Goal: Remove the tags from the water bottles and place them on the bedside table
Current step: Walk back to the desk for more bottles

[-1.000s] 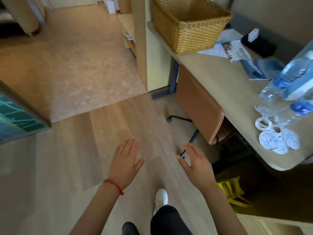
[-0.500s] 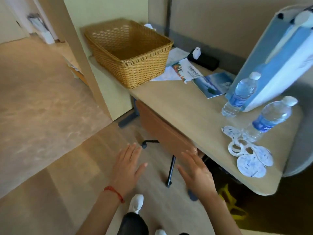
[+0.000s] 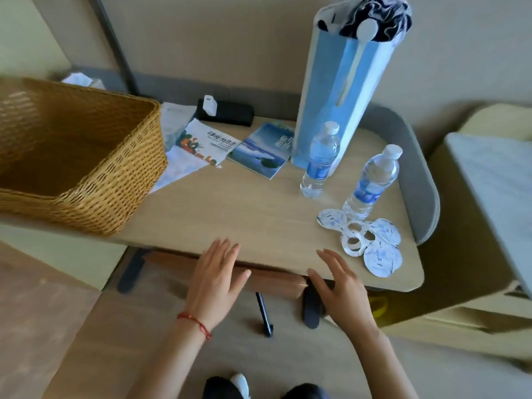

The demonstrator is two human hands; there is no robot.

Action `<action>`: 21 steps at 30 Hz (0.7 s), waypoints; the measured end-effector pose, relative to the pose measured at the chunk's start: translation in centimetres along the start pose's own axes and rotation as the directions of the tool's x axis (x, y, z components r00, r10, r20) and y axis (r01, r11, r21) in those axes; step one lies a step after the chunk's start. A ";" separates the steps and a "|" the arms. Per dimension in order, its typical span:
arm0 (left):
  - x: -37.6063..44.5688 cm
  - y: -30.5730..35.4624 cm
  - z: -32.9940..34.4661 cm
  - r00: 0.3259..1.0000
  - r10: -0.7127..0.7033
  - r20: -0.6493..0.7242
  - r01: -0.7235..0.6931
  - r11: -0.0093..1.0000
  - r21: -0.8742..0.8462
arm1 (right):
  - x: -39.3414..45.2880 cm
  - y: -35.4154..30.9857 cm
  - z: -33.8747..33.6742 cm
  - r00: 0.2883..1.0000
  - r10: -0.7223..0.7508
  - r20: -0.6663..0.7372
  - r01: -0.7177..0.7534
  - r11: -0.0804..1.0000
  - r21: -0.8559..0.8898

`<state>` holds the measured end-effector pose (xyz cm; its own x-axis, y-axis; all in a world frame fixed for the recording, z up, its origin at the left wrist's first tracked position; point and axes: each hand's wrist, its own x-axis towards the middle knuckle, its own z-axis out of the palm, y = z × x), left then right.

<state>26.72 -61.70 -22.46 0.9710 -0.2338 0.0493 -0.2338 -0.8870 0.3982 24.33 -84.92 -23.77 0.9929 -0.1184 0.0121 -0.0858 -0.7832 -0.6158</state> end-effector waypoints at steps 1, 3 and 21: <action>0.9 0.2 0.0 0.999 0.032 0.019 -0.032 0.999 -0.001 | 0.2 0.3 -0.4 0.999 0.034 -0.031 -0.034 0.999 -0.002; 2.6 0.8 0.2 0.994 0.096 0.043 -0.095 0.995 -0.010 | 0.7 0.9 -1.1 0.993 0.081 -0.090 -0.083 0.996 -0.014; 20.3 9.5 3.5 0.975 0.111 -0.191 -0.172 0.923 -0.343 | 12.3 7.6 -9.1 0.935 0.167 -0.312 -0.139 0.984 0.112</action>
<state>44.06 -76.32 -20.86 0.9306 -0.2499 0.2675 -0.3661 -0.6421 0.6736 35.15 -97.88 -21.08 0.8884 -0.4324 0.1542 -0.2131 -0.6859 -0.6958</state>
